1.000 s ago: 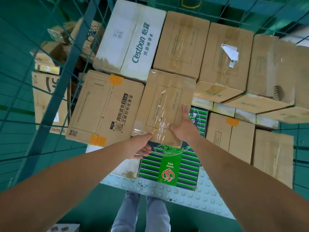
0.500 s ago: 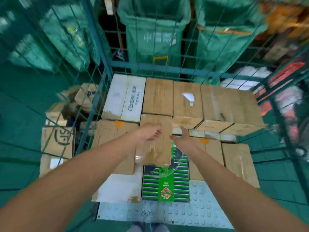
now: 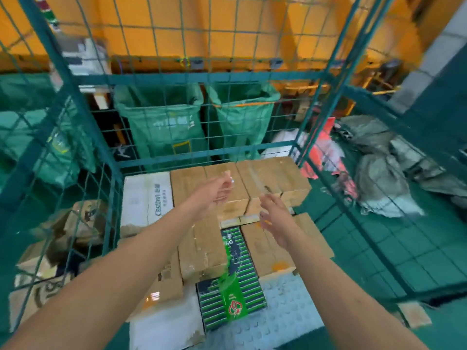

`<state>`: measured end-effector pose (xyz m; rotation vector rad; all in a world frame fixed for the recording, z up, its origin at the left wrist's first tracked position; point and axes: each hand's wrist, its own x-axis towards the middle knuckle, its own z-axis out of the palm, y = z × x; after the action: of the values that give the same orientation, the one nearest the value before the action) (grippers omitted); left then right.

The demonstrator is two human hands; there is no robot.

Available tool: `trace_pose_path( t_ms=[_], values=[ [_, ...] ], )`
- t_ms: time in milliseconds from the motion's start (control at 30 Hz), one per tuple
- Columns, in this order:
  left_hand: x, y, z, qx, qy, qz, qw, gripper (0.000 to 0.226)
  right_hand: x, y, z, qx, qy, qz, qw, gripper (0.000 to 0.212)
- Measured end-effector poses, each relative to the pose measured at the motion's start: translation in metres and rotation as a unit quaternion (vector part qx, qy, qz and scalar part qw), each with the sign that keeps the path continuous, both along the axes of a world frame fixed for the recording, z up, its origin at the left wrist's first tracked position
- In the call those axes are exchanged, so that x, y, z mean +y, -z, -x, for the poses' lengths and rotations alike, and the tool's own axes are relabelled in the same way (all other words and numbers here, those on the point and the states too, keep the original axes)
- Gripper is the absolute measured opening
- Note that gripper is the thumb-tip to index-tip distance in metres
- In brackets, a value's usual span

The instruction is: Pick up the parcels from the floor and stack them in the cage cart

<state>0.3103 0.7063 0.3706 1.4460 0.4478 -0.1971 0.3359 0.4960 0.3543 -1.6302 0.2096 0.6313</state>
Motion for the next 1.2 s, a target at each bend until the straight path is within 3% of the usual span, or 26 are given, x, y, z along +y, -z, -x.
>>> trace_pose_path(
  t_ms=[167,467,733,867,1000,1200],
  values=[
    [-0.071,-0.022,0.012,-0.04,0.061,0.035,0.997,0.04,-0.063,-0.026,0.033,-0.019,0.089,-0.046,0.995,0.031],
    [-0.243,-0.018,0.051,-0.018,0.157,0.107,0.982,0.024,-0.208,-0.039,0.147,-0.049,0.243,-0.036,0.968,0.011],
    [-0.381,-0.023,0.11,-0.017,0.294,0.099,0.951,0.028,-0.326,-0.034,0.275,-0.052,0.395,-0.03,0.917,0.023],
    [-0.436,-0.028,0.139,-0.023,0.355,0.094,0.93,0.032,-0.374,-0.035,0.328,-0.066,0.448,-0.024,0.891,0.04],
    [-0.494,-0.031,0.178,-0.021,0.422,0.085,0.902,0.035,-0.42,-0.033,0.385,-0.077,0.517,-0.025,0.852,0.028],
    [-0.564,-0.027,0.224,-0.015,0.518,0.076,0.852,0.033,-0.474,-0.02,0.463,-0.087,0.609,-0.047,0.787,0.045]
  ],
)
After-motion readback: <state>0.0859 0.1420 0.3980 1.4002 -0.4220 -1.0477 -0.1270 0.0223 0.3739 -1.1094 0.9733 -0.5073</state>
